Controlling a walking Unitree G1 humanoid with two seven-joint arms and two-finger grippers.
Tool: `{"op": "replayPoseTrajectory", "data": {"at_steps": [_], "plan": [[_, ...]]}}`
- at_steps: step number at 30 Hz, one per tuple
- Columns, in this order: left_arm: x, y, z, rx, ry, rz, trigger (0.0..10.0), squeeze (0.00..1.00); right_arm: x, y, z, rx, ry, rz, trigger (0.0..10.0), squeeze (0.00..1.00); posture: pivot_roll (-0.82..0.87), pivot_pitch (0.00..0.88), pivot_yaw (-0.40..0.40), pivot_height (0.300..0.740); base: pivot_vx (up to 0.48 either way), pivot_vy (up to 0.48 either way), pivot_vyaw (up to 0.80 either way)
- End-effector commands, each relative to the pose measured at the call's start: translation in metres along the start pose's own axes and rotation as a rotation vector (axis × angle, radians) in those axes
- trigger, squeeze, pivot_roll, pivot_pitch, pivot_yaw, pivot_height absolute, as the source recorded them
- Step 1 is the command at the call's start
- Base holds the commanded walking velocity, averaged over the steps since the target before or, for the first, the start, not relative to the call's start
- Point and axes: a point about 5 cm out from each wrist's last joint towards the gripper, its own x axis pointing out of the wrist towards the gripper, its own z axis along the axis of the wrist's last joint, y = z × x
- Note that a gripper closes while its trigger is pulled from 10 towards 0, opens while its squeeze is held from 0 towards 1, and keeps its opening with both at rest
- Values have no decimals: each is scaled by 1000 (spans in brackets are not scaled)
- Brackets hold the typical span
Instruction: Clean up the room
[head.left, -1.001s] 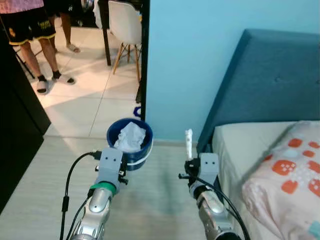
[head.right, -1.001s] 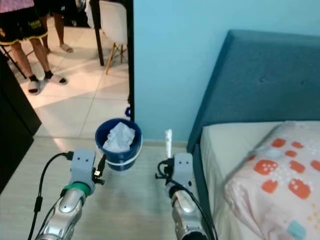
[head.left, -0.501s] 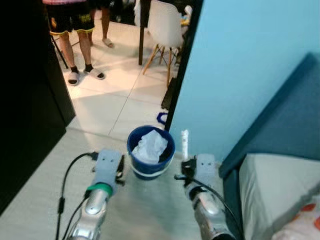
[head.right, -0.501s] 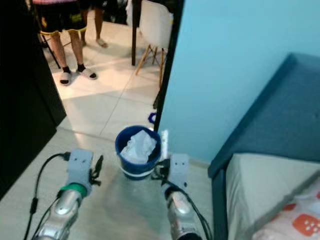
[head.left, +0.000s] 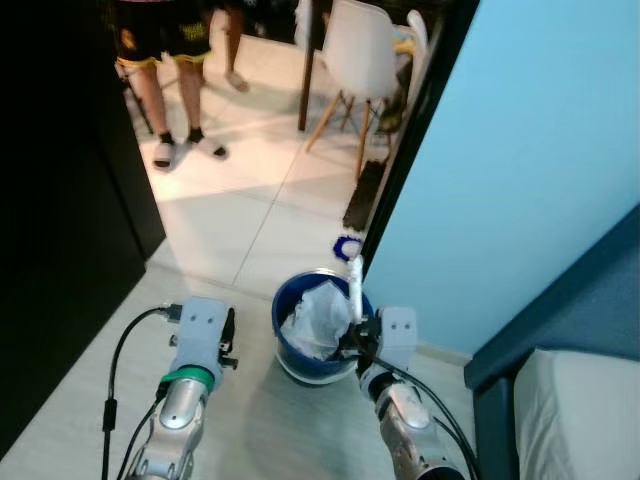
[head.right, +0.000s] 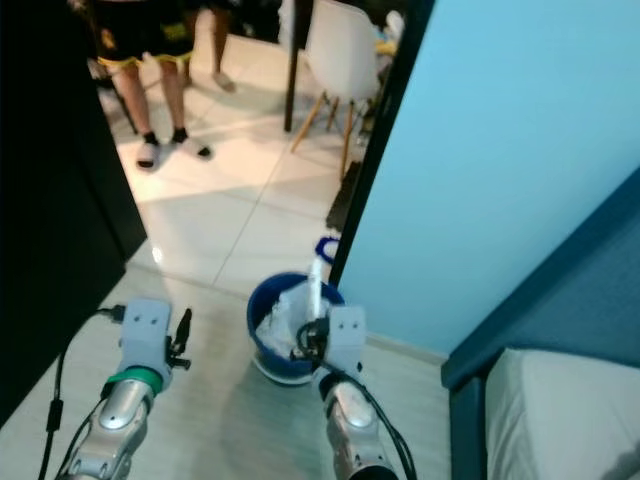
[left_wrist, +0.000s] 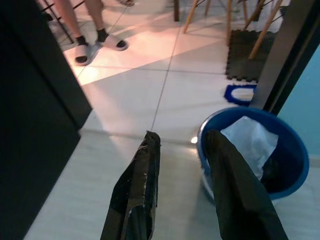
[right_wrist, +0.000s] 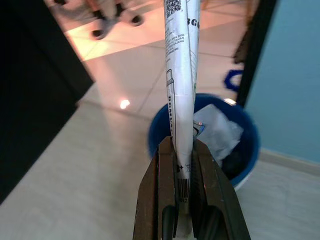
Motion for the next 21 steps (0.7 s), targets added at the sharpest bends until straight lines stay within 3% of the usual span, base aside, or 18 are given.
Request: {"op": "replayPoseTrajectory", "data": {"at_steps": [1,21], "plan": [[-2,-5,-4,-5,19,-15,10000,0,-4,-7,-6,4,23,-27,10000,0,38,16,9,740,352,0,0],[0,-5,-4,-10,18,-17,10000,0,-3,-10,-8,6,54,-42,10000,0,36,14,8,740,354,0,0]]}}
